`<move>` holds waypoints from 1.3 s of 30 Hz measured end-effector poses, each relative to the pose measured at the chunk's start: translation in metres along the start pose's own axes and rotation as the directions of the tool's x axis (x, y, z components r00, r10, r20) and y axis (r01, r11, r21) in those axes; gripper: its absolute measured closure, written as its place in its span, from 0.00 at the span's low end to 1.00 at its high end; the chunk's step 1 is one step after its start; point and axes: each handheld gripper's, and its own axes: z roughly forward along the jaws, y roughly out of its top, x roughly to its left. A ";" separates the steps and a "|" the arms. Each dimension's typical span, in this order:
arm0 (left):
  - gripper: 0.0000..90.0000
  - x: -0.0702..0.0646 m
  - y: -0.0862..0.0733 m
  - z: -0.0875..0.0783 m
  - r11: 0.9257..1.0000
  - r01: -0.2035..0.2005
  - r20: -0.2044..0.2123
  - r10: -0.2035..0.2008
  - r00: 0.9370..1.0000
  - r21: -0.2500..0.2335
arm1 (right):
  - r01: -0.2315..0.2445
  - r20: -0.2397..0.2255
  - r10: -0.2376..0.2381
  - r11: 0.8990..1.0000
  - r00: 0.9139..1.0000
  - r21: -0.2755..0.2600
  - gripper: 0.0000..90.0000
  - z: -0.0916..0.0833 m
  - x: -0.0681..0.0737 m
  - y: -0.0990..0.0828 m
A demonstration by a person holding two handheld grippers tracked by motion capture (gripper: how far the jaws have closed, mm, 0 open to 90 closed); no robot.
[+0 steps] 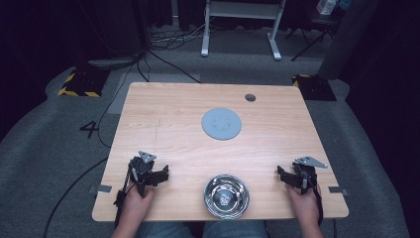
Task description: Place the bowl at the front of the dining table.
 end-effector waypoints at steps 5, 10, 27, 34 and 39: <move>0.16 0.000 0.000 0.000 1.000 0.002 0.000 -0.002 1.000 0.000 | 0.000 0.000 0.000 1.000 1.000 0.000 0.37 0.000 0.000 0.000; 0.16 0.000 0.000 0.000 1.000 0.000 0.000 0.000 1.000 0.000 | 0.000 0.001 0.000 1.000 1.000 0.000 0.37 0.000 0.000 0.000; 0.16 0.000 0.000 0.000 1.000 0.002 0.000 -0.002 1.000 -0.001 | -0.012 0.008 0.012 1.000 1.000 0.000 0.40 -0.002 0.002 -0.001; 0.16 0.000 0.000 0.000 1.000 0.001 0.000 -0.001 1.000 0.000 | -0.046 -0.061 0.048 0.998 0.997 0.031 0.45 -0.015 0.009 0.007; 0.16 0.000 0.000 0.000 1.000 0.002 0.000 -0.002 1.000 -0.001 | 0.002 -0.094 0.002 0.999 0.996 0.046 0.47 -0.024 0.019 0.020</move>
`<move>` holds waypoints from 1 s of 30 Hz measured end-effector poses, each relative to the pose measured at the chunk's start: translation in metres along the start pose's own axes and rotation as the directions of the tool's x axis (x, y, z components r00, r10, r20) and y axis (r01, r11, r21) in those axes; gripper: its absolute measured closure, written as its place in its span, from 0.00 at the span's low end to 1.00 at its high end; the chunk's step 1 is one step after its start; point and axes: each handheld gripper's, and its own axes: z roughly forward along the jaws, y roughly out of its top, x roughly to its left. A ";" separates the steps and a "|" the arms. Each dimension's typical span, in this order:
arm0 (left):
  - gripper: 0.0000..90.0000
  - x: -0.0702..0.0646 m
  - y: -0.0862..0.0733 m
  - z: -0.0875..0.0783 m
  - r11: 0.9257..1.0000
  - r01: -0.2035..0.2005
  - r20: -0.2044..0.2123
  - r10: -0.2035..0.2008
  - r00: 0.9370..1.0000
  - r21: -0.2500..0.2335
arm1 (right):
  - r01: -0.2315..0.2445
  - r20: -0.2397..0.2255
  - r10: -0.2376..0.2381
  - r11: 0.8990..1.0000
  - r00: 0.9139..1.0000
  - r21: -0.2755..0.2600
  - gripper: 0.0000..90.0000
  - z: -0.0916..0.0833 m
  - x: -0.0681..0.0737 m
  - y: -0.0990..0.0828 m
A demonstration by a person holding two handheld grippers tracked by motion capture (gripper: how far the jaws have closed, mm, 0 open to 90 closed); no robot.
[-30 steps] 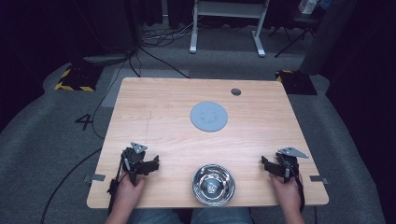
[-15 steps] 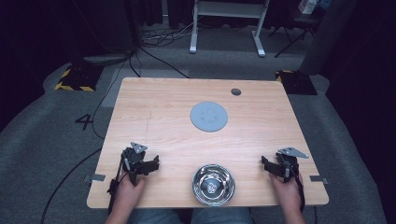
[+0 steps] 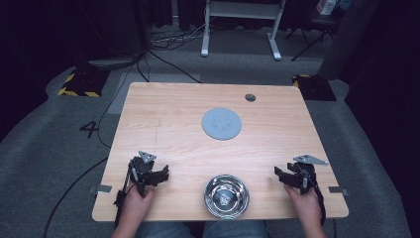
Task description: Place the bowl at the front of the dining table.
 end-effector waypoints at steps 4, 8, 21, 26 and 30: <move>0.16 0.000 0.000 0.000 1.000 0.000 0.000 0.000 1.000 0.000 | 0.012 -0.026 -0.012 1.000 1.000 0.008 0.48 -0.007 0.006 0.008; 0.16 0.000 0.000 0.000 1.000 -0.001 0.000 0.001 1.000 0.001 | 0.017 -0.049 -0.016 1.000 0.999 0.017 0.48 -0.015 0.012 0.015; 0.16 0.000 0.000 0.000 1.000 0.000 0.000 0.000 1.000 0.000 | 0.053 -0.113 -0.049 0.998 0.992 0.036 0.47 -0.030 0.033 0.037; 0.16 0.000 0.000 0.000 1.000 0.000 0.000 0.000 1.000 0.000 | 0.075 -0.147 -0.067 0.996 0.987 0.049 0.47 -0.030 0.044 0.041; 0.16 0.000 0.000 0.000 1.000 0.000 0.000 0.000 1.000 0.000 | 0.096 -0.175 -0.085 0.994 0.981 0.055 0.47 -0.030 0.055 0.045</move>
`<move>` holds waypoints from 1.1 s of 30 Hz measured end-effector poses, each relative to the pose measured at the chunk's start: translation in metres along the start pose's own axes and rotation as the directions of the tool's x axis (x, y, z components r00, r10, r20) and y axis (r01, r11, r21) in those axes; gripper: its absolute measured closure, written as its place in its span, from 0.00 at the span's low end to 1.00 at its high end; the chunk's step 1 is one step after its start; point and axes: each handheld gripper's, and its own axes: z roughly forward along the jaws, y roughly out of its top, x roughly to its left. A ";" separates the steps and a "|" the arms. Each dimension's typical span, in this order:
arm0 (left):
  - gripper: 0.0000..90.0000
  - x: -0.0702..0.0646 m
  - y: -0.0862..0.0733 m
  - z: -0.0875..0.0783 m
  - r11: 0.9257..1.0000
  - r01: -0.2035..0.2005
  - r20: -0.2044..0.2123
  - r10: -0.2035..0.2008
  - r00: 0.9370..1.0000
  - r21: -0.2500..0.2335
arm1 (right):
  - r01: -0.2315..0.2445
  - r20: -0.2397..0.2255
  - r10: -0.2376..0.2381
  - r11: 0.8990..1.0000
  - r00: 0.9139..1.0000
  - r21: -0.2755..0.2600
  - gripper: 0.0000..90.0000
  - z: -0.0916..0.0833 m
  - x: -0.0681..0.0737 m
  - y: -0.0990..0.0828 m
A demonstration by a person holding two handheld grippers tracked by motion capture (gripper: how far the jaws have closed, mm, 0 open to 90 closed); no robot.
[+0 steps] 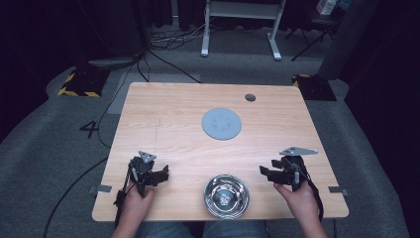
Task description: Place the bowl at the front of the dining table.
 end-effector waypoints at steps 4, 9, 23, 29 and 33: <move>0.16 0.000 0.000 0.000 1.000 0.000 0.000 0.000 1.000 0.000 | 0.024 -0.022 -0.024 1.000 0.999 0.004 0.47 0.002 0.011 0.004; 0.16 0.000 0.000 0.000 1.000 0.000 0.000 0.000 1.000 0.000 | 0.045 -0.049 -0.044 0.999 0.998 0.023 0.46 0.007 0.023 0.005; 0.16 0.000 0.000 0.000 1.000 0.000 -0.001 0.000 1.000 -0.003 | 0.097 -0.132 -0.085 0.992 0.988 0.086 0.44 0.024 0.050 0.005; 0.16 0.000 0.000 0.000 1.000 -0.001 -0.001 0.001 1.000 -0.003 | 0.096 -0.153 -0.076 0.987 0.985 0.127 0.43 0.037 0.052 0.002; 0.16 0.000 0.000 0.000 1.000 -0.001 -0.001 0.001 1.000 -0.002 | 0.082 -0.178 -0.050 0.981 0.983 0.175 0.45 0.049 0.051 -0.001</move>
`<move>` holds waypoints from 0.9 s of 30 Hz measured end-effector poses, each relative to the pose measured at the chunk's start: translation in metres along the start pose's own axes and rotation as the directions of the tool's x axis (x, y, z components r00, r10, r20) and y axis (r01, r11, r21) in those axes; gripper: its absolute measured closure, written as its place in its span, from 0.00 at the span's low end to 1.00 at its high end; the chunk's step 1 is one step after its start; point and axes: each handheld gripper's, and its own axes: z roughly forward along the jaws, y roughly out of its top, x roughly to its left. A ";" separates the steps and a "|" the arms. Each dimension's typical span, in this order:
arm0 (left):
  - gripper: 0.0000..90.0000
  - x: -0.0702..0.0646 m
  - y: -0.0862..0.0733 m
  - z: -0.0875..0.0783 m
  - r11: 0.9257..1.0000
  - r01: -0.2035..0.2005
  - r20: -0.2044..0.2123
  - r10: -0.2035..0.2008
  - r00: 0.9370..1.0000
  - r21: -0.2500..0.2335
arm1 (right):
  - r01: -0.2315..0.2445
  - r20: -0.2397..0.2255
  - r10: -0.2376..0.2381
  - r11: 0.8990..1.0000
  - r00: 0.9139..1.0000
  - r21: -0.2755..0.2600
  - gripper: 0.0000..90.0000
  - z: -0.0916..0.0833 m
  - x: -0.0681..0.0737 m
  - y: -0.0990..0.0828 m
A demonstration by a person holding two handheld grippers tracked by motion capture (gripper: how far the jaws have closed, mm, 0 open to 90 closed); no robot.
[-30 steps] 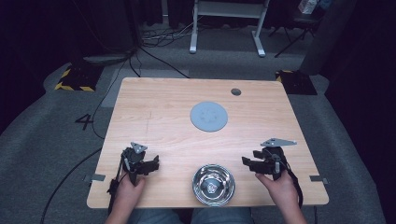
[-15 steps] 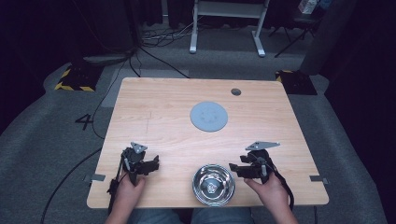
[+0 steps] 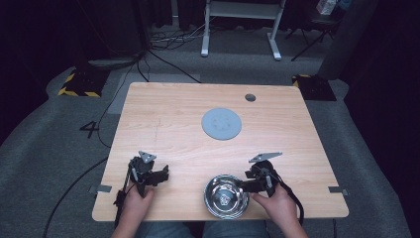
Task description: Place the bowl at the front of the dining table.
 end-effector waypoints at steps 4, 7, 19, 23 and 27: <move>0.16 0.000 0.000 0.000 1.000 0.000 0.000 0.000 1.000 -0.001 | -0.027 -0.032 0.029 0.998 0.999 0.061 0.50 0.012 -0.003 -0.001; 0.16 0.000 0.000 0.000 1.000 0.000 0.000 0.000 1.000 0.000 | -0.043 -0.059 0.049 0.995 0.997 0.095 0.55 0.019 -0.004 -0.001; 0.16 0.000 0.000 0.000 1.000 0.000 0.000 0.000 1.000 -0.001 | -0.045 -0.093 0.060 0.986 0.994 0.162 0.82 0.030 -0.006 -0.004; 0.16 0.000 0.000 0.000 1.000 0.000 0.000 0.000 1.000 0.000 | -0.061 -0.123 0.081 0.985 0.989 0.164 0.94 0.028 -0.007 -0.004; 0.16 0.000 0.000 0.000 1.000 0.000 0.000 0.000 1.000 -0.001 | -0.065 -0.129 0.083 0.988 0.988 0.140 0.96 0.023 -0.006 -0.001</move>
